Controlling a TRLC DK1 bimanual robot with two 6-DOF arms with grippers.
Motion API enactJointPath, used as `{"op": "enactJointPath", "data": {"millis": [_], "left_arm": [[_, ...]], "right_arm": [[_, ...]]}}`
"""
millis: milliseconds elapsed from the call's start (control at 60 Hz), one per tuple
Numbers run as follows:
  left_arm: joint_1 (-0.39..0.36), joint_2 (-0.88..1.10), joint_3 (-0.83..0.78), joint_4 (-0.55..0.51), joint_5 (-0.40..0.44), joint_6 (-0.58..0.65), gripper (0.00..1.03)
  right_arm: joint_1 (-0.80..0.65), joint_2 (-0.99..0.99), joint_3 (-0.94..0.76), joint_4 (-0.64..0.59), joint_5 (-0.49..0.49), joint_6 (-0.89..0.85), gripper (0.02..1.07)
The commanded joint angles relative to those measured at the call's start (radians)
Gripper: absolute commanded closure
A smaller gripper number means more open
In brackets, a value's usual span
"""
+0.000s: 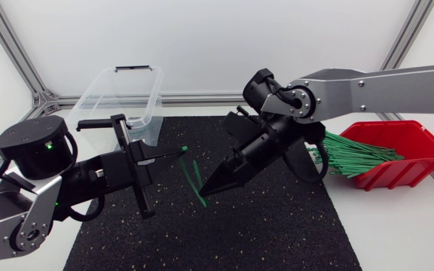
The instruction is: Take a green cable tie from the red box, thread the tail through the head to close it, then place it in the transparent bin on the left.
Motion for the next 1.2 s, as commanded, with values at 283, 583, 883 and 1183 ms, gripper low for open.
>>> {"op": "enactJointPath", "data": {"millis": [283, 583, 883, 1183], "left_arm": [[0.014, 0.009, 0.066, 0.018, 0.146, -0.173, 1.0], [0.034, 0.046, 0.066, 0.027, 0.229, -0.142, 1.0], [0.056, 0.092, 0.172, 0.025, 0.276, -0.218, 1.0], [0.059, 0.09, 0.207, 0.018, 0.336, -0.259, 1.0]], "right_arm": [[0.01, -0.047, 0.073, -0.116, -0.057, -0.049, 1.02], [-0.02, -0.027, 0.142, -0.306, -0.167, -0.083, 1.02], [-0.005, -0.038, 0.159, -0.337, -0.164, -0.096, 1.02], [-0.014, -0.007, 0.18, -0.338, -0.166, -0.105, 1.02]]}}
